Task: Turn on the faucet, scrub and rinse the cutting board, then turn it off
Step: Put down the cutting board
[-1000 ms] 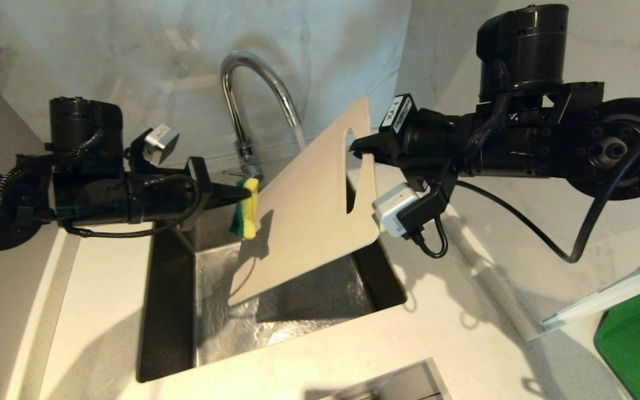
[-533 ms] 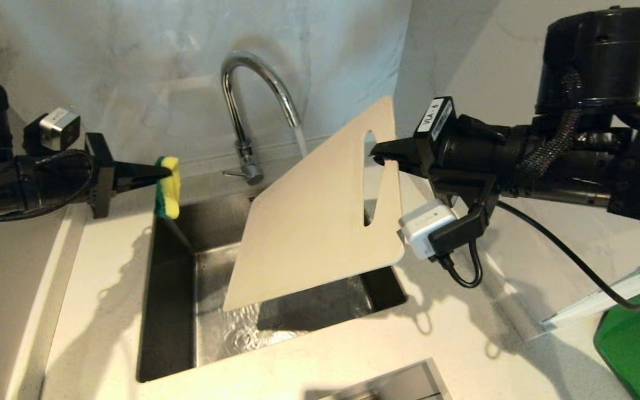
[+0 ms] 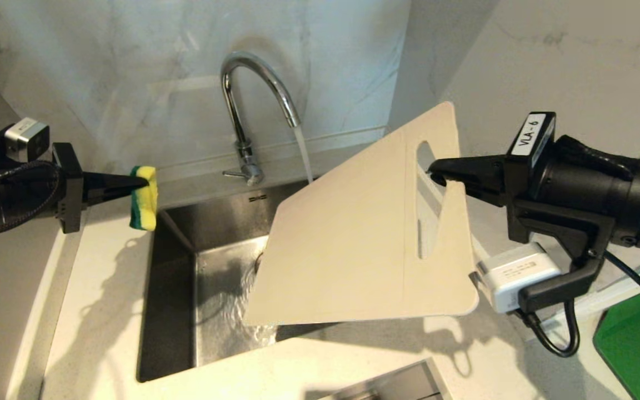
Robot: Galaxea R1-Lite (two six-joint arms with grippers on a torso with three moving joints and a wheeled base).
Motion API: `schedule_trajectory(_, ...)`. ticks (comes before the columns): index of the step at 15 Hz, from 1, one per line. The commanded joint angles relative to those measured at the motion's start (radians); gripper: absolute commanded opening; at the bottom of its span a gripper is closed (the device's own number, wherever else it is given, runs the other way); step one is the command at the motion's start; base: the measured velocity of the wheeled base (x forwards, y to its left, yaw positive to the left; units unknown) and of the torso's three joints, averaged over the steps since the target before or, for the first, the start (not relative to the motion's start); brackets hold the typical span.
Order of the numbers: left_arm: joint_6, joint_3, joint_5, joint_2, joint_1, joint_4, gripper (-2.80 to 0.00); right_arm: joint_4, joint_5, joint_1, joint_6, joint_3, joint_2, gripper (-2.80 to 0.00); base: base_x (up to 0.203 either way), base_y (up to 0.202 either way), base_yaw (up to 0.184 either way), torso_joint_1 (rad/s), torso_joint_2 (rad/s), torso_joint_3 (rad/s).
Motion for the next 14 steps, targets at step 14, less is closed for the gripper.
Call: schedule_trajectory(14,-0.004,0.080,-0.003,-0.064,-0.008,0.003,-2.80,-0.003,-0.146,-0.038,0.123,0.238,-0.321,-2.80,0.000,0.000,0.000,0.000,0.00,0.000)
